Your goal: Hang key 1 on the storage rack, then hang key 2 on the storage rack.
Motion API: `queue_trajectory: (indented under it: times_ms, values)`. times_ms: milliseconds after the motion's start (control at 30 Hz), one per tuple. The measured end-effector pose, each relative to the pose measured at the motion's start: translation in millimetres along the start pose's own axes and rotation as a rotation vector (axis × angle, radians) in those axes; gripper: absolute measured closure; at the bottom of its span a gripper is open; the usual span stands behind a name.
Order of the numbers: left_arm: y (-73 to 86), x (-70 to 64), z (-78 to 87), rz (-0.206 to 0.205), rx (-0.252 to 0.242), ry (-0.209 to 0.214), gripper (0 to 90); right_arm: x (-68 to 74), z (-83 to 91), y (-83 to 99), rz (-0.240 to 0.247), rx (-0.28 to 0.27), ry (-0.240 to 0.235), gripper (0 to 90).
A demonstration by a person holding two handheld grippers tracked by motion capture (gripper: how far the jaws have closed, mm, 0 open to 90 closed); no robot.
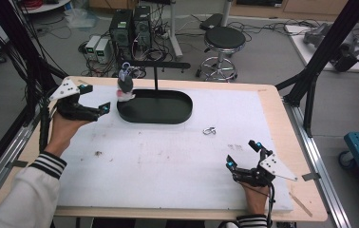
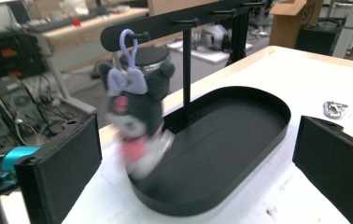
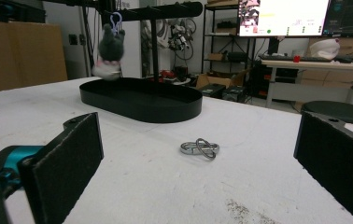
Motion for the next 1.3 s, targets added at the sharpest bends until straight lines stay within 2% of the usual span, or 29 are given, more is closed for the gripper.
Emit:
queue_trajectory:
  times_ms: [167, 300, 433, 533, 633, 733, 800, 900, 933, 1033, 1100, 1200, 1300]
  values:
    - [12.3, -17.3, 21.6, -0.01, -0.063, 0.023, 1.7, -0.2, -0.1, -0.1, 0.009, 0.0, 0.001, 0.5]
    - [24.3, -35.7, 35.4, 0.023, -0.123, 0.065, 1.7, -0.1, -0.1, -0.1, 0.01, 0.0, 0.001, 0.5]
    - [35.1, -52.4, 47.4, -0.008, -0.184, 0.072, 1.7, -0.1, -0.1, -0.1, 0.01, 0.0, 0.002, 0.5]
    - [46.4, -60.6, 52.5, -0.016, -0.198, 0.073, 1.7, -0.2, -0.2, -0.2, 0.006, -0.002, 0.001, 0.5]
    - [56.9, -62.7, 54.9, -0.006, -0.174, 0.076, 1.7, -0.1, 0.0, 0.0, 0.001, 0.001, 0.001, 0.5]
    - [60.8, -63.2, 58.0, 0.01, -0.208, 0.067, 1.7, -0.2, -0.2, -0.2, 0.005, -0.002, 0.001, 0.5]
    - [66.8, -62.3, 57.3, -0.001, -0.191, 0.062, 1.7, -0.3, -0.2, -0.1, 0.008, -0.001, 0.002, 0.5]
    - [74.0, -60.7, 55.0, 0.024, -0.164, 0.067, 1.7, 0.0, -0.2, -0.1, 0.01, 0.0, 0.001, 0.5]
    - [73.7, -61.1, 55.6, 0.034, -0.17, 0.071, 1.7, 1.0, 0.0, 0.3, 0.001, 0.006, -0.001, 0.5]
    - [70.6, -61.9, 59.4, 0.003, -0.193, 0.057, 1.7, -0.2, -0.1, -0.1, 0.01, 0.001, 0.002, 0.5]
    - [69.5, -60.9, 60.8, 0.026, -0.208, 0.059, 1.7, -0.1, -0.2, -0.2, 0.004, -0.001, 0.0, 0.5]
    - [70.8, -61.5, 61.1, 0.037, -0.218, 0.061, 1.7, -0.2, 0.0, -0.1, -0.002, 0.0, 0.0, 0.5]
    - [73.7, -63.6, 60.0, 0.022, -0.212, 0.062, 1.7, -0.9, 0.1, -0.4, -0.005, 0.002, 0.002, 0.6]
Point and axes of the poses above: each handheld gripper's, and its own axes: z roughly backward along the jaws, y roughly out of its underside, x roughly to its left, the point moved 7 cm from there along -z, roughly forward along the jaws, and after that the axes turned 4 degrees about x, right-handed, at the moved point
